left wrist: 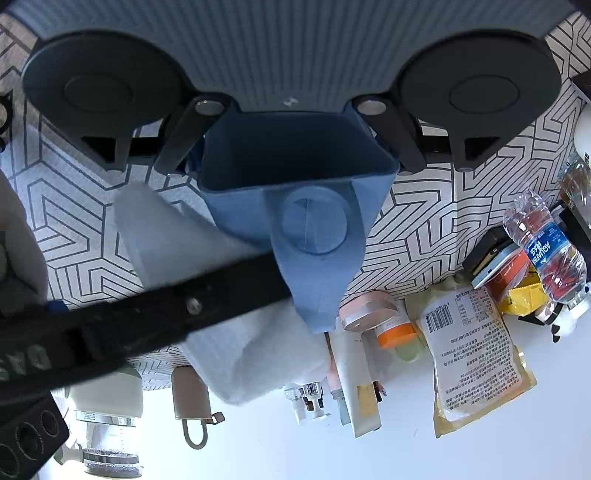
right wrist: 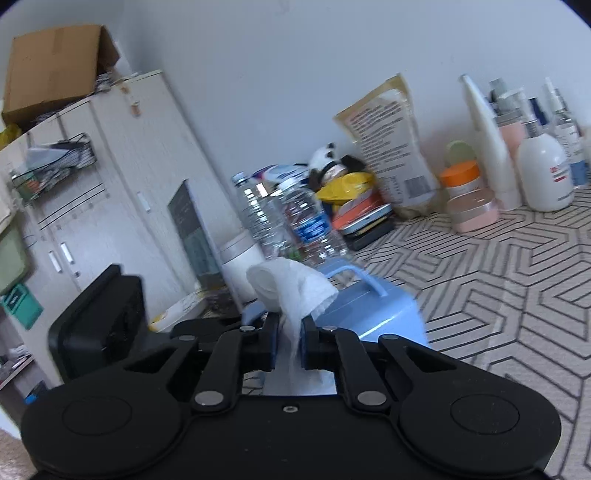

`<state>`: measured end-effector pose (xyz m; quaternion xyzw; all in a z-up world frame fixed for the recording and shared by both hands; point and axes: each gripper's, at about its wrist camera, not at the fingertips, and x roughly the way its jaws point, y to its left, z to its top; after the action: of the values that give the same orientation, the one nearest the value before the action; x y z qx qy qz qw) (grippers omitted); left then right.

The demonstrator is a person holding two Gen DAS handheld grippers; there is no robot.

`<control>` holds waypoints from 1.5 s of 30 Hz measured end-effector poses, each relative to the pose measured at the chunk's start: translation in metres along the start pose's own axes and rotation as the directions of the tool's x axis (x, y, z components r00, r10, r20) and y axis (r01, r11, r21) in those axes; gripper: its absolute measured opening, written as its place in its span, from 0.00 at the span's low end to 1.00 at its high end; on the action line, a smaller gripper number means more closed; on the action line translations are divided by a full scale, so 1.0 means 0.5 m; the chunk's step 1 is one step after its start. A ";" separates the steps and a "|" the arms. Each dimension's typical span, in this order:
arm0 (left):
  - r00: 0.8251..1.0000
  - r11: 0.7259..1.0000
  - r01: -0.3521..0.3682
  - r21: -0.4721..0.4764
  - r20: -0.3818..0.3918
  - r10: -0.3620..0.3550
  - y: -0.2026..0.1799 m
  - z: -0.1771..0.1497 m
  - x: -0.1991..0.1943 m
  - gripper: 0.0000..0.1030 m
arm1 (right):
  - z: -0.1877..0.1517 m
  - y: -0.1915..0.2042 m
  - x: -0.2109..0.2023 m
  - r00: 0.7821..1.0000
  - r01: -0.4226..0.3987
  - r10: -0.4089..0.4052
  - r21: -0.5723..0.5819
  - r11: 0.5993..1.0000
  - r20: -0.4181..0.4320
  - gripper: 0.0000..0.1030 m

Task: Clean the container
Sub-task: 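Hold the container with the left tool while the right tool wipes near the handle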

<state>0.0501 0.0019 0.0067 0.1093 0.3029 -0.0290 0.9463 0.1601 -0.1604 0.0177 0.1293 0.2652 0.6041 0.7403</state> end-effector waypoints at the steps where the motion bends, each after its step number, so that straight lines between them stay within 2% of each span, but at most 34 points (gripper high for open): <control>1: 1.000 1.000 0.000 0.000 0.000 0.000 0.000 0.000 0.000 0.75 | 0.001 -0.002 -0.002 1.000 0.016 -0.016 0.002 1.000 0.006 0.11; 13: 1.000 1.000 0.009 -0.009 -0.002 -0.009 0.003 0.000 0.000 0.75 | 0.014 -0.015 -0.011 0.991 0.134 -0.134 -0.002 0.991 0.023 0.11; 16: 1.000 1.000 0.008 -0.007 -0.002 -0.008 0.002 -0.002 0.000 0.75 | 0.015 -0.012 -0.010 0.988 0.153 -0.153 -0.019 0.988 0.024 0.14; 19: 1.000 0.999 0.019 -0.027 -0.009 -0.019 0.008 -0.003 0.001 0.75 | 0.010 -0.004 -0.009 0.995 0.095 -0.095 -0.017 0.995 0.019 0.15; 21: 0.999 0.998 0.031 -0.045 -0.014 -0.031 0.013 -0.003 0.003 0.75 | 0.007 -0.004 0.000 1.000 0.023 -0.023 0.009 1.000 0.004 0.15; 28: 1.000 0.999 0.027 -0.041 -0.012 -0.027 0.010 -0.005 0.001 0.75 | 0.003 -0.004 0.008 0.998 -0.057 0.057 0.024 0.998 -0.019 0.15; 30: 1.000 0.999 0.025 -0.038 -0.010 -0.026 0.008 -0.005 -0.001 0.75 | 0.004 -0.004 0.008 0.998 -0.055 0.056 0.016 0.998 -0.019 0.14; 36: 1.000 0.999 0.019 -0.025 -0.007 -0.020 0.007 -0.004 -0.003 0.74 | 0.001 0.011 0.001 0.999 0.052 -0.052 -0.033 0.998 0.009 0.13; 43: 1.000 0.999 0.022 -0.028 -0.008 -0.022 0.012 -0.002 -0.001 0.74 | 0.005 0.008 -0.012 0.979 0.201 -0.198 -0.076 0.977 0.038 0.13; 45: 1.000 0.999 0.021 -0.028 -0.008 -0.022 0.008 -0.002 -0.002 0.74 | 0.008 0.003 -0.012 0.978 0.208 -0.206 -0.073 0.975 0.037 0.14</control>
<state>0.0490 0.0061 0.0073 0.0929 0.3081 -0.0345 0.9462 0.1600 -0.1655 0.0231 0.0814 0.2431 0.5316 0.8073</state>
